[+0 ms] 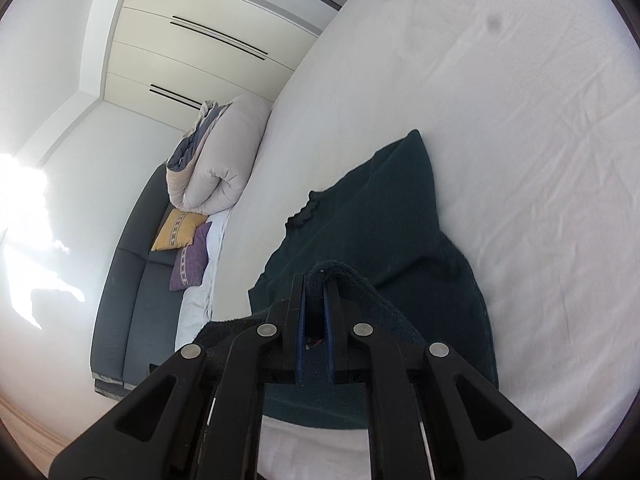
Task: Fold small clothes
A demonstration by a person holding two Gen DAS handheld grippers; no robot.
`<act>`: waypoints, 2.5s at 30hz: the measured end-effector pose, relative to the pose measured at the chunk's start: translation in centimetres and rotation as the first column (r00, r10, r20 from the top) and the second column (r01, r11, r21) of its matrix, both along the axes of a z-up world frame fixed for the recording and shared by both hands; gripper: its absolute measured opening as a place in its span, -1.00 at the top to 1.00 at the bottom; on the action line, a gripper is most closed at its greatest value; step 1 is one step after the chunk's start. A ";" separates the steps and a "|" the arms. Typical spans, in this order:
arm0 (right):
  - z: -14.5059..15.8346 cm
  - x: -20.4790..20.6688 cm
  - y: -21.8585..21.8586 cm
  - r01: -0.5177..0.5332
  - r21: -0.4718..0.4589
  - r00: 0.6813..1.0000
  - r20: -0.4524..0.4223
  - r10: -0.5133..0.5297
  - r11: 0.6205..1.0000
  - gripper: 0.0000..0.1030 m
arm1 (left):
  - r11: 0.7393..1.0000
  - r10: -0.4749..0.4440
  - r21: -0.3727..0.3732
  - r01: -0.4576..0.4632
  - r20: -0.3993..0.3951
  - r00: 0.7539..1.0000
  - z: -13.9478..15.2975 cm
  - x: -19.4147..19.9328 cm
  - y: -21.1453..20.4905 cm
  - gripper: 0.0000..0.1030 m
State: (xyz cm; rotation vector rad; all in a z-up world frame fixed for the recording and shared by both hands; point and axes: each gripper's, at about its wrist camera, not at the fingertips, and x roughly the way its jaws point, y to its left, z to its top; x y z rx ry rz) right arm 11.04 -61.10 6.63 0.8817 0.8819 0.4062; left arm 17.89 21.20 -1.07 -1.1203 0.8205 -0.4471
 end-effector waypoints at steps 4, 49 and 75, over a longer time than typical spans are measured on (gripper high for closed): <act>-0.7 6.2 0.7 0.020 -0.014 1.000 -0.015 -0.021 1.000 0.86 | 1.000 0.003 0.030 -0.002 -0.019 1.000 -0.6 5.1 0.1 0.89; -10.6 6.2 6.5 0.062 -0.600 0.984 -0.096 -0.149 0.798 0.66 | 0.764 -0.049 0.637 0.105 -0.105 0.993 -7.1 4.5 -8.5 0.00; -6.0 -2.2 8.4 0.071 -0.404 0.997 0.068 -0.048 0.912 0.64 | 0.645 -0.020 0.764 -0.001 0.018 1.000 -2.4 3.6 -10.7 -0.25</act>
